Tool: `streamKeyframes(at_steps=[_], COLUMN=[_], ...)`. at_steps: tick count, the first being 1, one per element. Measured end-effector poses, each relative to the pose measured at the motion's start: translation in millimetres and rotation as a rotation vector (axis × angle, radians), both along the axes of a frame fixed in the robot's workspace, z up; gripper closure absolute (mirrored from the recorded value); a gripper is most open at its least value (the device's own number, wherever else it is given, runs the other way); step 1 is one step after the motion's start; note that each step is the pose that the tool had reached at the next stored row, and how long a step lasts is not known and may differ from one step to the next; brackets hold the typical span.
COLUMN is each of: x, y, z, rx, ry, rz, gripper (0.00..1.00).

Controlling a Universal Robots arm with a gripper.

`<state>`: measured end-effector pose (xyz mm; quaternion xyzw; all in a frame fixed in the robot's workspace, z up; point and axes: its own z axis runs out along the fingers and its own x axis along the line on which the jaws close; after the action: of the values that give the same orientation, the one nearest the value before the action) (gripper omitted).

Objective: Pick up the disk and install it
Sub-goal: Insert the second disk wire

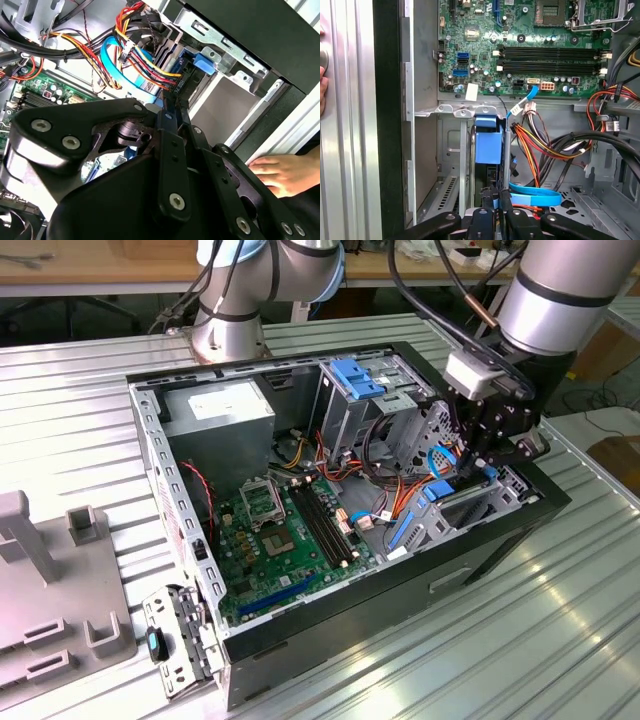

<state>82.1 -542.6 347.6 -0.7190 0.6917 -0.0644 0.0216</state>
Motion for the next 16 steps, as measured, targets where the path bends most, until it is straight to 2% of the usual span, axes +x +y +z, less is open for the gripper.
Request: streamKeyframes(at_steps=[11,16], x=[-0.2,-0.2], y=[1.0,1.0], z=[0.0,-2.0], rx=[-0.0002,-0.0004], ry=[-0.0016,-0.0017], rz=[0.004,0.007], gripper=[0.84,0.84])
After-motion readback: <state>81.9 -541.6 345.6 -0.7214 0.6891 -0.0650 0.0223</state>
